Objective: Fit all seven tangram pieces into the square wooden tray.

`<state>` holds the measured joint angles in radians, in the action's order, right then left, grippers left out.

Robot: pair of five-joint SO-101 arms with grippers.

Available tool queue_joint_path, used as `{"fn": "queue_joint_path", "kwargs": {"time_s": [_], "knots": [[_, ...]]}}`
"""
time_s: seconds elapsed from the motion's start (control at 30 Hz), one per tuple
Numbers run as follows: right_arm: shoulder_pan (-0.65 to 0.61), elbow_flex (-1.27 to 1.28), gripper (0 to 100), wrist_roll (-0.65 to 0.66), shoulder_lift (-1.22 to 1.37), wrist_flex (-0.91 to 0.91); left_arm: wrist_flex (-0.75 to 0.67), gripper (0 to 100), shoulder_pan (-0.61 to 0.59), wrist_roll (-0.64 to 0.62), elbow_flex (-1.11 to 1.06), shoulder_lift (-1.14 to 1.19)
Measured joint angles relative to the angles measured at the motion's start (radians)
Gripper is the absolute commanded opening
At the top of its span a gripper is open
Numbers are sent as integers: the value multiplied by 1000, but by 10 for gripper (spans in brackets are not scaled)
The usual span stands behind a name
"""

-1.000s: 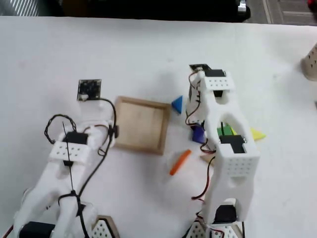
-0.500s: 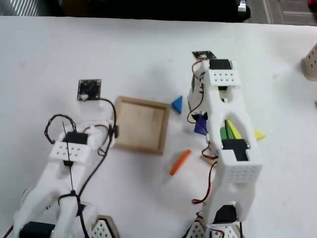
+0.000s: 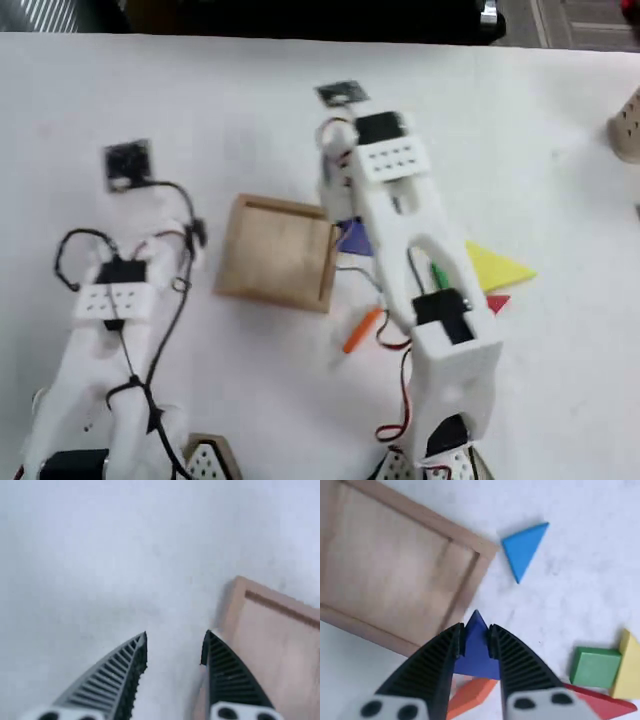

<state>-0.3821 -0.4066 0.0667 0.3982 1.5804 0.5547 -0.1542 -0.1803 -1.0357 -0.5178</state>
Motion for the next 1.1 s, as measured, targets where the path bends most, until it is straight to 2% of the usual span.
{"fn": "queue_joint_path", "kwargs": {"time_s": [0.17,0.27,0.33,0.5,0.7,0.77,0.9,1.1], "knots": [[-138,-161,21,-58,101,2,-9,191,-101,-152,21,0],[-203,-249,35,-69,184,2,-9,191,-124,-181,26,0],[-233,-311,83,-64,247,2,-9,191,-130,-186,26,0],[-252,-443,184,-18,379,2,-41,190,-133,-189,26,2],[-250,-577,186,-12,425,97,-55,191,-133,-189,26,2],[-250,-605,154,-12,422,129,-55,191,-133,-189,26,6],[-226,-511,12,-12,341,135,-74,191,-133,-189,26,6],[-210,-158,17,21,6,135,-169,189,-101,-190,-25,6]]}}
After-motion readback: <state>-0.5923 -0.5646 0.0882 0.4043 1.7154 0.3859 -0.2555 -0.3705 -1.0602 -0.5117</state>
